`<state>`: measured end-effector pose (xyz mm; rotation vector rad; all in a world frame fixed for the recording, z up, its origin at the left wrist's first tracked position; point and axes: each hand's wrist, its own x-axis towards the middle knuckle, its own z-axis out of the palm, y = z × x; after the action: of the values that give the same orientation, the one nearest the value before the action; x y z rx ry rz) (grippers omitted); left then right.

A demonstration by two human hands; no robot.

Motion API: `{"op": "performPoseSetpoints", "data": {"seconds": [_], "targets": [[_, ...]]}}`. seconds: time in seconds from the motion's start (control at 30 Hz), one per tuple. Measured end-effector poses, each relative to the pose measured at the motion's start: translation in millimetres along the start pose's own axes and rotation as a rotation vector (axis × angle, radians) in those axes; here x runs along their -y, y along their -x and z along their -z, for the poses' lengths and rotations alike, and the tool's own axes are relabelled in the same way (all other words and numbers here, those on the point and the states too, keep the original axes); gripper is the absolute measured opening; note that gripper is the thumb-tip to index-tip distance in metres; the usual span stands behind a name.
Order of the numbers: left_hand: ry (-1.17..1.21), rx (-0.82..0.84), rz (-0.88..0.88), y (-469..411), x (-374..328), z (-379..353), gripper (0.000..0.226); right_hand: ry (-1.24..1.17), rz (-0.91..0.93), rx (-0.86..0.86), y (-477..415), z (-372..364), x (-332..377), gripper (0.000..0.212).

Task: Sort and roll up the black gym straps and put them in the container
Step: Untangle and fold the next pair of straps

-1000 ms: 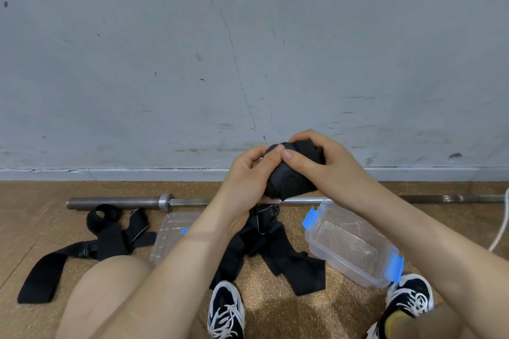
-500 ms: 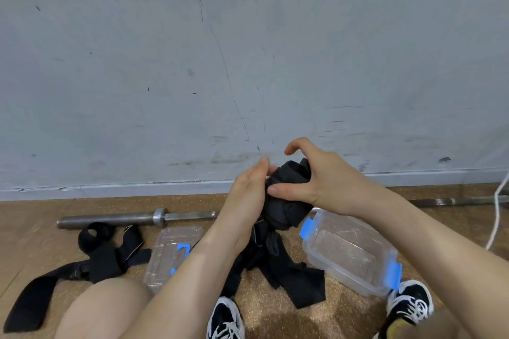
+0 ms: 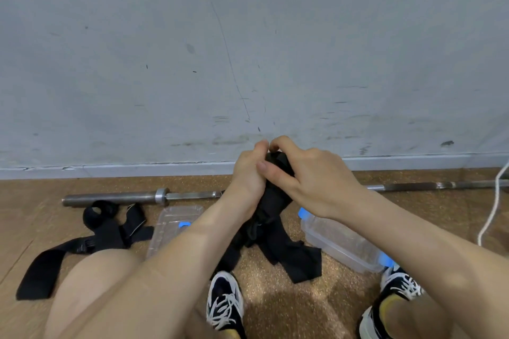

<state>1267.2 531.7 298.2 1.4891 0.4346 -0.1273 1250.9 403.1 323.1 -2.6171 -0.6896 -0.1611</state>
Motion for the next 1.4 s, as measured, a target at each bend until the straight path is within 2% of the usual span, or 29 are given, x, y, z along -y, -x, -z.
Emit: {"op": "performPoseSetpoints", "data": {"seconds": [0.07, 0.17, 0.23, 0.37, 0.5, 0.63, 0.7, 0.8, 0.9, 1.1, 1.23, 1.33, 1.4], "targets": [[0.103, -0.038, 0.126, -13, 3, -1, 0.038, -0.187, -0.047, 0.139, 0, -1, -9, 0.059], [0.222, -0.013, 0.320, -30, 19, -4, 0.046, -0.345, -0.175, 0.230, 1, -9, -31, 0.070], [0.324, 0.019, 0.432, -34, 43, -8, 0.056, -0.303, -0.212, 0.314, 7, -14, -47, 0.069], [0.548, 0.025, 0.636, -40, 111, -16, 0.065, -0.096, -0.263, 0.574, 18, -38, -92, 0.047], [0.479, 0.038, 0.763, -42, 173, -26, 0.058, 0.019, -0.392, 0.697, 26, -97, -149, 0.039], [0.402, 0.060, 0.797, -57, 212, -33, 0.043, 0.071, -0.567, 0.671, 55, -174, -188, 0.050], [0.334, 0.040, 0.792, -69, 229, -36, 0.039, 0.087, -0.599, 0.661, 72, -208, -201, 0.053], [0.244, 0.028, 0.803, -86, 248, -42, 0.036, 0.101, -0.591, 0.598, 91, -242, -218, 0.047], [0.157, -0.010, 0.824, -99, 261, -54, 0.033, 0.158, -0.595, 0.584, 98, -254, -233, 0.040], [-0.041, -0.056, 0.813, -118, 279, -91, 0.053, 0.280, -0.662, 0.540, 117, -230, -283, 0.029], [-0.032, -0.058, 0.815, -129, 275, -121, 0.053, 0.283, -0.841, 0.340, 136, -214, -321, 0.022], [0.114, -0.041, 0.758, -137, 263, -139, 0.049, 0.177, -0.957, 0.188, 141, -213, -325, 0.037], [0.129, -0.061, 0.678, -141, 254, -145, 0.043, 0.061, -0.959, 0.067, 137, -211, -315, 0.050]]}}
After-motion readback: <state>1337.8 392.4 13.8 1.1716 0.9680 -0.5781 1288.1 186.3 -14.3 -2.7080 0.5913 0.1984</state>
